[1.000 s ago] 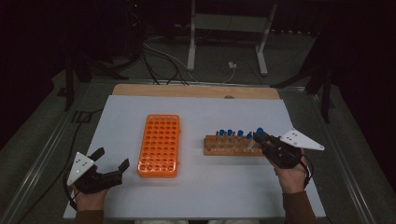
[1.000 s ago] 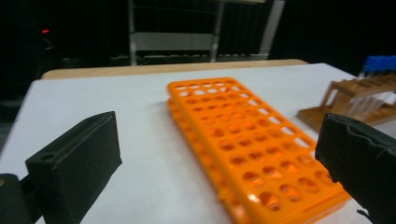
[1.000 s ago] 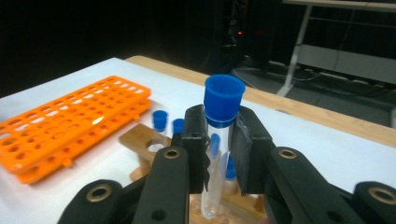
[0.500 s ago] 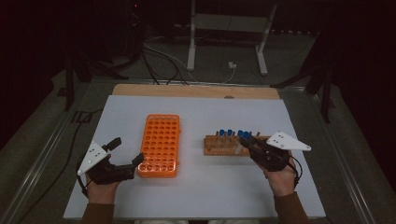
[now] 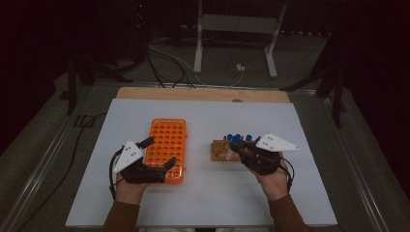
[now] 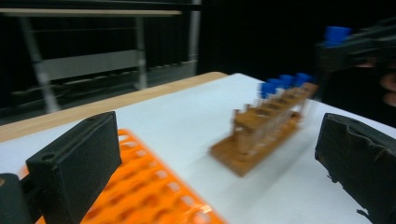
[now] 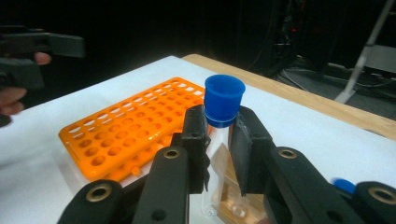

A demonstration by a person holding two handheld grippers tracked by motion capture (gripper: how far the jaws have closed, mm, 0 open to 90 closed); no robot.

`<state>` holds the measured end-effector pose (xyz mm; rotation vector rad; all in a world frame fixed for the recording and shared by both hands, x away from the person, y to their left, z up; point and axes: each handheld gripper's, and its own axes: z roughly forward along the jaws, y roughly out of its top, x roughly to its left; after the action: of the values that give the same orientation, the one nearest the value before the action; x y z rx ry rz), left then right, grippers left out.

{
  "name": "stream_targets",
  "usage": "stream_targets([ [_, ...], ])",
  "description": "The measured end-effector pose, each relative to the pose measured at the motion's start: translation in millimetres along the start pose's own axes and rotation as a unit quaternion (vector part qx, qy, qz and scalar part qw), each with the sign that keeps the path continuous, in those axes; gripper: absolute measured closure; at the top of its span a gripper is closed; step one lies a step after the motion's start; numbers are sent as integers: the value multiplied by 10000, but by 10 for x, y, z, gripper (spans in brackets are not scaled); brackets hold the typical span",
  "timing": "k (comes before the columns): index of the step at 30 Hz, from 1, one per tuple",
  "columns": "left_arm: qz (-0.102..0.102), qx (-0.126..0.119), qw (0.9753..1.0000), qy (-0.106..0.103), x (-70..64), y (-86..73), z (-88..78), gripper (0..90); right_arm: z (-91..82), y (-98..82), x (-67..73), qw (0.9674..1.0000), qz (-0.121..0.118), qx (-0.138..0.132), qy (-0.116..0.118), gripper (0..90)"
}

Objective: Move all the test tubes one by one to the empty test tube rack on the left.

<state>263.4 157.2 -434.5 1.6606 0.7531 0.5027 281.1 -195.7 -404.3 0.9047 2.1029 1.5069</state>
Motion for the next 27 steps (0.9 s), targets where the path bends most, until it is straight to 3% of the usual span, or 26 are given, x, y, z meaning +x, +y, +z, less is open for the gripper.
stream_targets([
  [7, -127, 111, 9995, -279, -98, 34, 188, 12, 149, 68, 140, 9997, -98, 24, 222, 766],
  [14, 0, 216, 9989, -423, -190, 46, 313, 82, 278, 143, 243, 9991, -163, 26, 393, 766],
  [15, 4, 242, 9987, -457, -203, 44, 332, 137, 319, 163, 278, 9988, -194, 39, 448, 766],
  [18, 115, 371, 9985, -385, -256, 42, 386, 168, 357, 180, 315, 9984, -223, 43, 510, 766],
  [20, 126, 418, 9983, -392, -287, 45, 422, 238, 393, 193, 354, 9981, -251, 70, 563, 766],
  [23, 228, 478, 9974, -485, -333, 57, 465, 295, 449, 200, 408, 9975, -274, 106, 641, 766],
  [24, 245, 485, 9972, -510, -347, 62, 479, 335, 464, 199, 423, 9973, -271, 114, 666, 766],
  [25, 258, 482, 9971, -524, -355, 66, 490, 436, 491, 194, 451, 9970, -268, 120, 723, 766],
  [27, 250, 489, 9967, -594, -363, 70, 509, 480, 514, 190, 474, 9966, -256, 123, 768, 766],
])
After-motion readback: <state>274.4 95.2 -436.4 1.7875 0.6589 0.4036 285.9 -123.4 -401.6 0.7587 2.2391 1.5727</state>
